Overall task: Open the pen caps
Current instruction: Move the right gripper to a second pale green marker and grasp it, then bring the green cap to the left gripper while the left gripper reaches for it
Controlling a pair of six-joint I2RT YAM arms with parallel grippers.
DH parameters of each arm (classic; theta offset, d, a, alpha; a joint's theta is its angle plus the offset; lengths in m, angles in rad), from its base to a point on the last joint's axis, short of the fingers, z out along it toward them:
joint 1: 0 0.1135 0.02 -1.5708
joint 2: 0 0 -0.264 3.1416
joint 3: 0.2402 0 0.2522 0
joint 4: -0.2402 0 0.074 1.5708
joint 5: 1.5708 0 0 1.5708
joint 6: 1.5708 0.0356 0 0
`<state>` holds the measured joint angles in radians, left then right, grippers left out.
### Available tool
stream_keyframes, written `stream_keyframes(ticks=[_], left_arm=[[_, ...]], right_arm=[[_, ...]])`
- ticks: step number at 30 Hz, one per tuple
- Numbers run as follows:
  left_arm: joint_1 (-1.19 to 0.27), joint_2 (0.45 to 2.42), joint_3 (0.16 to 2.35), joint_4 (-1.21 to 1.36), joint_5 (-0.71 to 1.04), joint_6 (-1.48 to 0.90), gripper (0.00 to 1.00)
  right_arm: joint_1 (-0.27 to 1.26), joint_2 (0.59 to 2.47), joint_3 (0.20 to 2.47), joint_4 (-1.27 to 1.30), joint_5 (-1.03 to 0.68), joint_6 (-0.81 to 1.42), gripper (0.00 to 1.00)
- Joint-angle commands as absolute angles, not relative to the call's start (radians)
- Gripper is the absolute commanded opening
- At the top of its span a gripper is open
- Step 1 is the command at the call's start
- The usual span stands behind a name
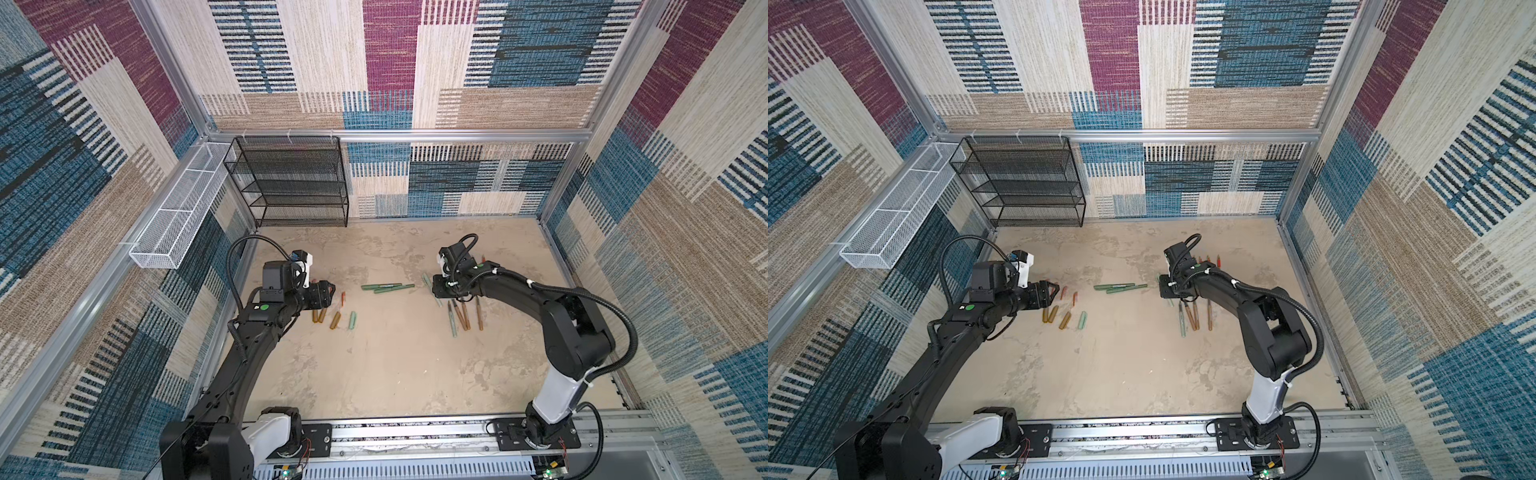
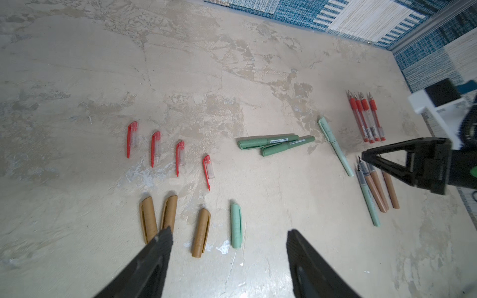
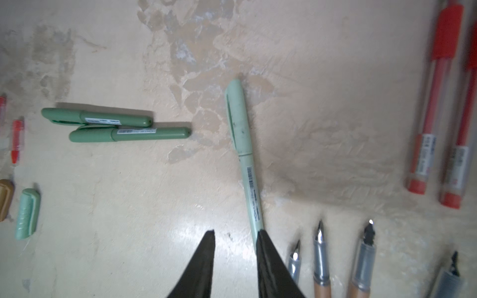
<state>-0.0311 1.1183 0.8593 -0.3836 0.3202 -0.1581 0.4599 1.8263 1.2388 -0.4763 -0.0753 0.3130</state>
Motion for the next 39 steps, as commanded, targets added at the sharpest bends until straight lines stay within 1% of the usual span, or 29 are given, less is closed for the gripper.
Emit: stream_keyframes(ticks=[1,3,11,15,17,19,22,25,27,33,39], left_arm=[[-0.016,1.102,0.861,-0.373,0.326,-0.132,0.77],[-0.012,1.1,0.862,-0.374,0.318,-0.121,0.78],[0.002,1.099,0.866,-0.376,0.325,-0.125,0.79],[0.009,1.1,0.873,-0.381,0.333,-0.127,0.79],[0.011,1.103,0.864,-0.369,0.327,-0.123,0.79],[0.011,1.104,0.872,-0.379,0.326,-0.128,0.79],[0.016,1.105,0.881,-0.387,0.348,-0.133,0.79],[0.016,1.106,0.87,-0.367,0.366,-0.136,0.79],[0.017,1.109,0.876,-0.367,0.4,-0.155,0.79],[0.017,1.118,0.849,-0.272,0.644,-0.25,0.79],[0.009,1.136,0.814,-0.19,0.743,-0.354,0.76]], right_arm=[[0.461,1.875,1.272,-0.491,-0.042,0.291,0.33],[0.461,1.9,1.284,-0.494,-0.006,0.294,0.33],[0.463,1.957,1.284,-0.476,-0.002,0.284,0.31],[0.464,1.959,1.262,-0.453,-0.03,0.28,0.25],[0.465,1.969,1.261,-0.449,-0.029,0.274,0.21],[0.466,1.972,1.263,-0.459,-0.03,0.276,0.14],[0.469,1.928,1.25,-0.442,-0.059,0.281,0.08],[0.47,1.873,1.24,-0.43,-0.06,0.294,0.05],[0.479,1.825,1.227,-0.419,-0.073,0.312,0.05],[0.575,1.687,1.129,-0.297,-0.176,0.35,0.04],[0.726,1.65,1.106,-0.152,-0.273,0.416,0.03]])
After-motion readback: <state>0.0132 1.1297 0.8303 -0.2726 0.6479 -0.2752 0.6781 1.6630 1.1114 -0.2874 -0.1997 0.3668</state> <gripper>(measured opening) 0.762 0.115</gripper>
